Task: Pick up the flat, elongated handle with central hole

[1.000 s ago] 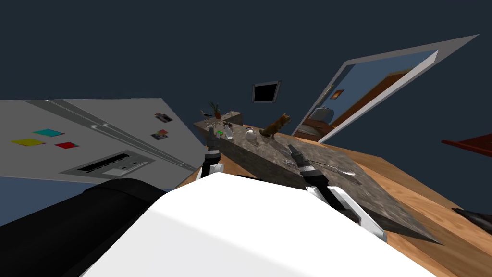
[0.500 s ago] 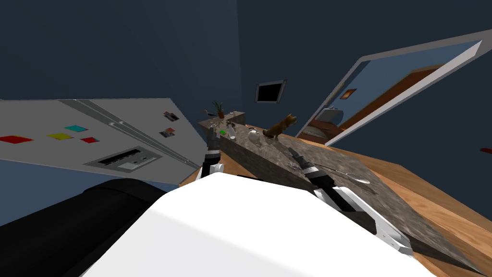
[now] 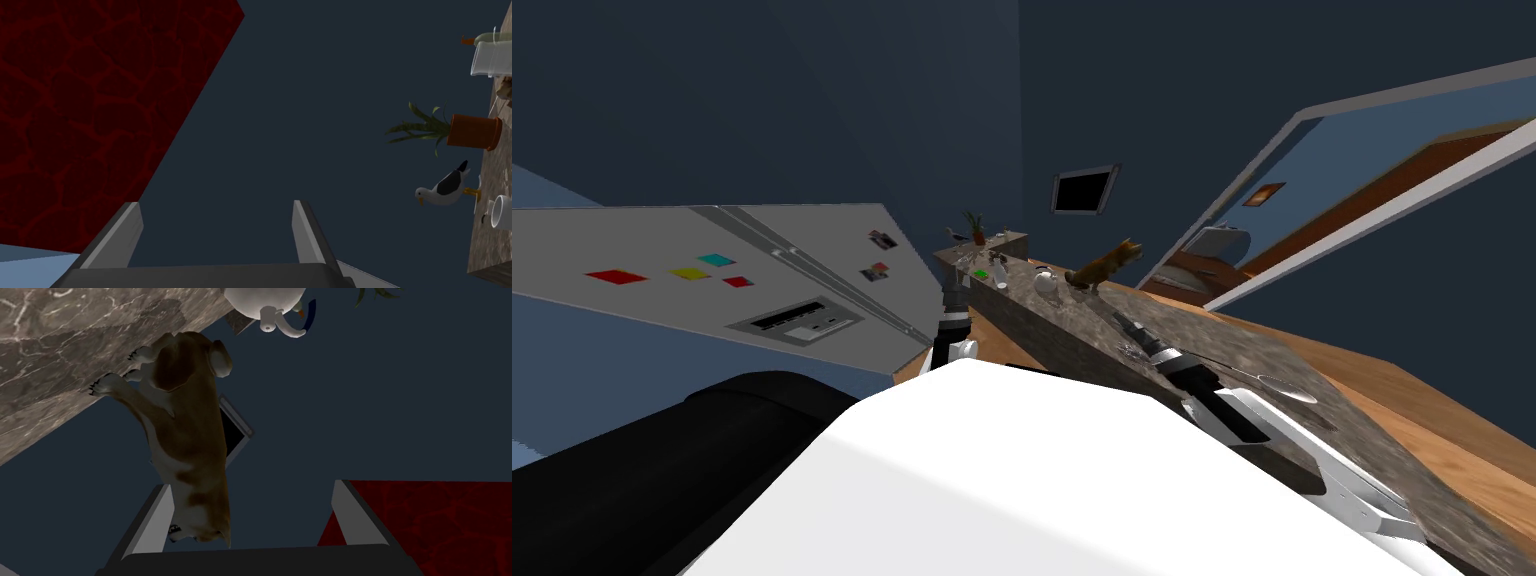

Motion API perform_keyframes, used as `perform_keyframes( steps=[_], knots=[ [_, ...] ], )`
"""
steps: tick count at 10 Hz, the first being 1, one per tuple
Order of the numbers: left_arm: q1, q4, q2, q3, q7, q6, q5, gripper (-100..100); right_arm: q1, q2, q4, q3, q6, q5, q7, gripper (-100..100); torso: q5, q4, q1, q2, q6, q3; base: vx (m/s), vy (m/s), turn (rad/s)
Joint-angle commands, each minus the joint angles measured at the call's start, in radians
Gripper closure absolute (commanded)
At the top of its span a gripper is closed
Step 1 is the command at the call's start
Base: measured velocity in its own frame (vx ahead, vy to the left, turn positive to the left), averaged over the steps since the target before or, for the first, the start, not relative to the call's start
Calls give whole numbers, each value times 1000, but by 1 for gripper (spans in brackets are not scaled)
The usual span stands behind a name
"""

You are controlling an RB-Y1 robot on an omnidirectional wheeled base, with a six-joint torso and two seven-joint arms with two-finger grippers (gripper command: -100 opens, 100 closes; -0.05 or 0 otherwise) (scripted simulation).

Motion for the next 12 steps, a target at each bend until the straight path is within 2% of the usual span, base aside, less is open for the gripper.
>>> perform_keyframes(
  steps=[1, 4, 5, 6, 8, 9, 10, 11, 12],
  knots=[
    [0, 0, 0, 0, 0, 0, 0, 0, 5, -29, 0, -3, 1, 0, -4, -100, 0, 0, 0, 0, 0, 0, 6, 6, -23],
    [0, 0, 0, 0, 0, 0, 0, 0, 25, -127, 59, 9, 4, 23, -15, -100, 0, 0, 0, 0, 0, 0, 7, 17, 141],
    [0, 0, 0, 0, 0, 0, 0, 0, 25, -160, 59, 9, 4, 23, -15, -100, 0, 0, 0, 0, -1, 0, 8, 14, 115],
    [0, 0, 0, 0, 0, 0, 0, 0, 36, -189, 90, 18, 3, 35, -20, -100, 0, 0, 0, 0, 0, 0, 10, 19, 212],
    [0, 0, 0, 0, 0, 0, 0, 0, 36, -224, 90, 18, 3, 35, -20, -100, 0, 0, 0, 0, 0, 0, 1, 5, 46],
    [0, 0, 0, 0, 0, 0, 0, 0, 49, -264, 121, 28, 2, 46, -23, -100, 0, 0, 0, 1, 0, 0, -2, 10, 122],
    [0, 0, 0, 0, 0, 0, 0, 0, 49, -286, 121, 28, 2, 46, -23, -100, 0, 0, 0, 1, 0, 0, -3, 7, 132],
    [0, 0, 0, 0, 0, 0, 0, 0, 62, -321, 153, 40, -1, 58, -25, -100, 0, 0, 0, 1, 0, 0, -8, 8, 246],
    [0, 0, 0, 0, 0, 0, 0, 0, 62, -346, 153, 40, -1, 58, -25, -100, 0, 0, -1, 1, -1, 0, -2, 2, 92]
  ],
)
